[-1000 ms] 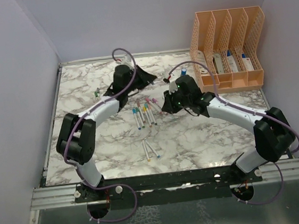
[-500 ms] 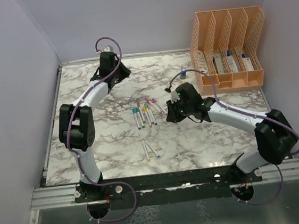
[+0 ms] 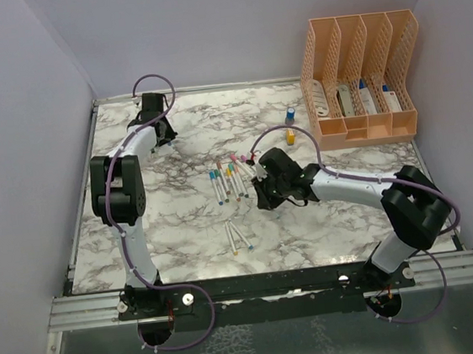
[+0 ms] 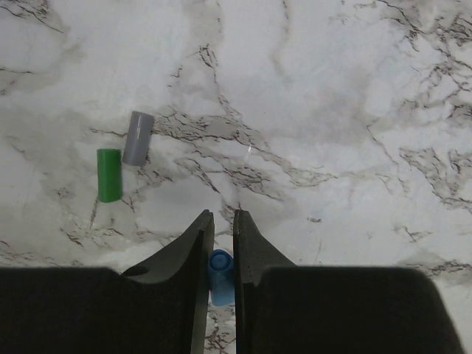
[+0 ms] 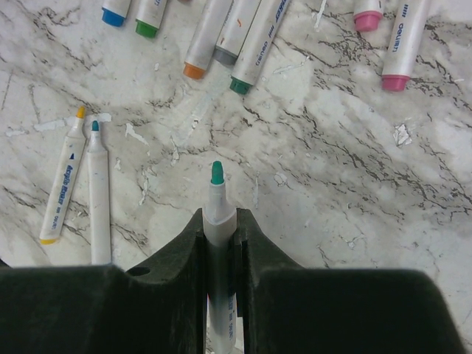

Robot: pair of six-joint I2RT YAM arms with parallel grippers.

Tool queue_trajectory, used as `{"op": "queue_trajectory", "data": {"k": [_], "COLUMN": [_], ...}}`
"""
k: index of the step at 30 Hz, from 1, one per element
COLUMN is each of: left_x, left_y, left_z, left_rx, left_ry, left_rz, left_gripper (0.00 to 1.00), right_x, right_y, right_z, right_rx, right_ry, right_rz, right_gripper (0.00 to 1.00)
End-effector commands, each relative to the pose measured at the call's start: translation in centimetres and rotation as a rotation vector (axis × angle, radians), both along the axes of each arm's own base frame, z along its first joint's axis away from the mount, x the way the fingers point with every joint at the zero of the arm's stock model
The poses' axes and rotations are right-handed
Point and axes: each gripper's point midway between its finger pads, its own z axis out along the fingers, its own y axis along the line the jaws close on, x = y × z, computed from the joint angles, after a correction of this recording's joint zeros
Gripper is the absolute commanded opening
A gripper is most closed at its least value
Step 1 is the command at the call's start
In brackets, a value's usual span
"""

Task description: Open the pen caps

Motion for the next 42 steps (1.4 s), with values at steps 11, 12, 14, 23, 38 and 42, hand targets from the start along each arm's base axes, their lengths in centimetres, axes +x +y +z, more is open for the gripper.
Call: {"op": "queue_trajectory", "data": {"k": [11,12,14,23,38,42], "left_x": [1.3,1.3,1.2,1.4,-1.3,-3.6], "left_y": [3.8,3.9,4.0,4.5,1.2,-0.3], "left_z": [-2.7,-2.8,-3.1,-2.4,10.7,12.1], "left_rx": [0.094,0.094,0.092,0.085,-0.161,-0.253], "left_ry": [0.062,0.065,0.072,0.058,-0.272,-0.331], "left_rz": [0.040,0.041,0.044,0.045,0.011,-0.019], "left_gripper": [0.03,0.05,0.09,0.37,0.41,0.41], "right_x": [-0.3,-0.4,-0.6,-1.3,-4.3,-5.2], "right_y": [1.2,1.4,1.7,2.5,4.8,5.4], "right_z": [-1.9,-1.9,-2.0,-2.4,-3.2,-3.4], "right_rx": [-0.031,-0.029,-0.023,-0.026,0.009,0.009], "right_ry": [0.016,0.017,0.023,0.038,0.111,0.125], "right_rz": [-0.003,-0.001,0.006,0.020,0.033,0.036], "right_gripper": [0.01,0.01,0.01,0.01,0.01,0.03]}}
